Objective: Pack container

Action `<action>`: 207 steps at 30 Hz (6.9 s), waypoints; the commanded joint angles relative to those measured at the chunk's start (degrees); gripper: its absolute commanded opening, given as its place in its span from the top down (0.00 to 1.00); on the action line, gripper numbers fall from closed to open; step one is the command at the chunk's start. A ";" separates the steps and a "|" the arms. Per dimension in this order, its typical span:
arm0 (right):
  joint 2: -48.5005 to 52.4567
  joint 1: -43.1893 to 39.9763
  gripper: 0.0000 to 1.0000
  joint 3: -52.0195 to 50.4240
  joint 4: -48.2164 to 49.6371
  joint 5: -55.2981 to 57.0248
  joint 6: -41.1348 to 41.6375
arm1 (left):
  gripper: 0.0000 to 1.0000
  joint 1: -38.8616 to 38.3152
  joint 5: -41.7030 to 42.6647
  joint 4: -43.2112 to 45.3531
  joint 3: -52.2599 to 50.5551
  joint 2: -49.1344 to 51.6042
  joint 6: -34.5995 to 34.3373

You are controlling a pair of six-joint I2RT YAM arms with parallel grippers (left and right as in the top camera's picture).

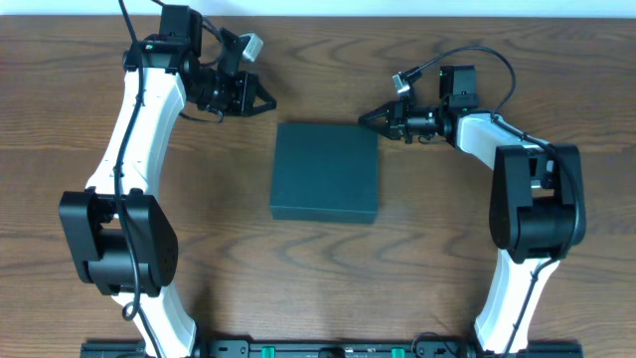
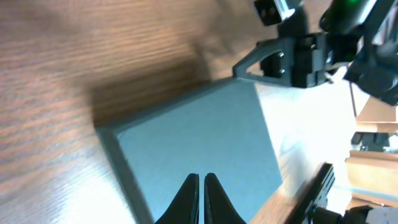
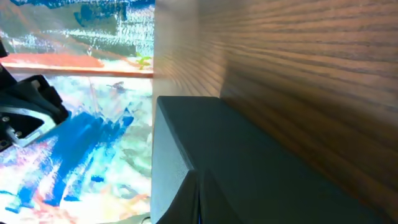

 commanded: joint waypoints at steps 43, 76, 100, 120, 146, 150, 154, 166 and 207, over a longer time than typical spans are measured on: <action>-67.78 -0.59 0.98 -0.33 -62.66 28.28 -27.17 | 0.94 0.07 -1.73 -26.40 1.07 -48.30 7.63; -74.10 -0.59 0.01 -0.33 -68.74 31.15 -27.17 | 0.05 0.07 -4.83 -31.63 1.07 -53.35 6.99; -74.10 -0.59 0.01 -0.33 -68.74 31.15 -27.17 | 0.05 0.09 -27.85 -8.81 -30.97 -80.46 6.71; -74.10 -0.59 0.01 -0.33 -68.74 31.15 -27.17 | 0.05 0.15 -35.28 21.75 -77.07 -107.01 -4.20; -74.10 -0.59 0.01 -0.33 -68.74 31.15 -27.17 | 0.05 0.50 -40.11 26.25 -92.08 -111.56 -14.40; -74.10 -0.59 0.01 -0.33 -68.74 31.15 -27.17 | 0.05 0.50 -40.13 26.36 -92.11 -111.56 -14.45; -74.10 -0.59 0.01 -0.33 -68.74 31.15 -27.17 | 0.05 0.50 -40.11 26.36 -92.08 -111.56 -14.45; -74.10 -0.59 0.01 -0.33 -68.74 31.15 -27.17 | 0.05 0.50 -40.11 26.36 -92.08 -111.56 -14.45; -116.39 -0.59 0.01 -57.46 -35.26 52.72 -33.55 | 0.05 0.50 -40.11 26.36 -92.08 -111.56 -14.45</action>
